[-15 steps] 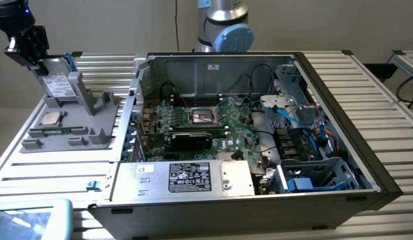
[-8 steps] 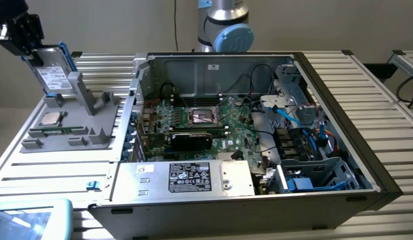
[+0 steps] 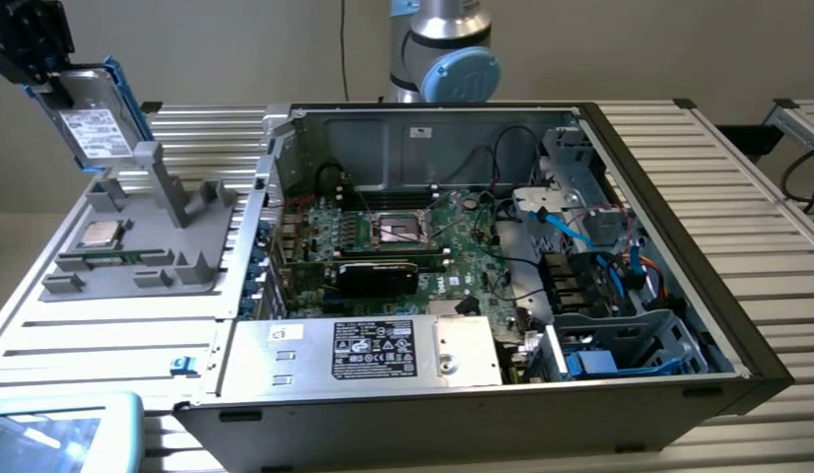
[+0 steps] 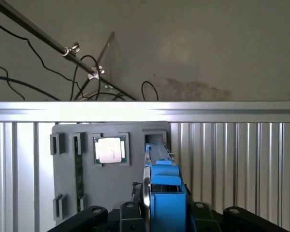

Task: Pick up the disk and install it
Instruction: 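Pick up the disk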

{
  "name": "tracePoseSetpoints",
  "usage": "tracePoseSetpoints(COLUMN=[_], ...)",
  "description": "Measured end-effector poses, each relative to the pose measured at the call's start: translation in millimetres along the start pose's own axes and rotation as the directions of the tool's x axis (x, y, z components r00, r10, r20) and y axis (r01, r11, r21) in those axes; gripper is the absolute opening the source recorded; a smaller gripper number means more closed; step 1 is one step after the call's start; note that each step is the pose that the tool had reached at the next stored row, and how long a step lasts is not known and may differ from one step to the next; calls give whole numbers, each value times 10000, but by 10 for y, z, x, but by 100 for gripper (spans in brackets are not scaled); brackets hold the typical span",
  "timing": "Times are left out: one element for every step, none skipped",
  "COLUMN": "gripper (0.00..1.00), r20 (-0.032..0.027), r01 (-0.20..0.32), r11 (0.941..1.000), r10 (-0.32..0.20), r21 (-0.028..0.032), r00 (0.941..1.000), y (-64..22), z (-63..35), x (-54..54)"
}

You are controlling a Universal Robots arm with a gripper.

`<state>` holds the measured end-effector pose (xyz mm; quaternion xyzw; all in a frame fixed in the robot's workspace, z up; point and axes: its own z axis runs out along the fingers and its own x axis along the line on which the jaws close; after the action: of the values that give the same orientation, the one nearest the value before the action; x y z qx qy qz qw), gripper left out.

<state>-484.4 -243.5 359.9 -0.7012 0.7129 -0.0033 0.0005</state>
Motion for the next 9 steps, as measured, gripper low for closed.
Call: tracePoseSetpoints(gripper=[37, 37, 37, 37, 37, 37, 37, 37, 37], r20=[0, 0, 0, 0, 0, 1, 0, 0, 0], r01=[0, 0, 0, -1, 0, -1, -1, 1, 0], r11=[10000, 10000, 10000, 10000, 10000, 10000, 10000, 10000, 10000], r10=[0, 0, 0, 1, 0, 1, 1, -1, 0], r21=[2, 3, 6, 8, 12, 14, 13, 14, 13], r00=[10000, 10000, 10000, 10000, 10000, 10000, 10000, 10000, 10000], y=[0, 0, -1, -2, -3, -3, -5, -10, -19], z=[-44, -89, -134, -178, -223, -267, -312, -357, -405], x=[0, 1, 0, 0, 1, 1, 1, 1, 1])
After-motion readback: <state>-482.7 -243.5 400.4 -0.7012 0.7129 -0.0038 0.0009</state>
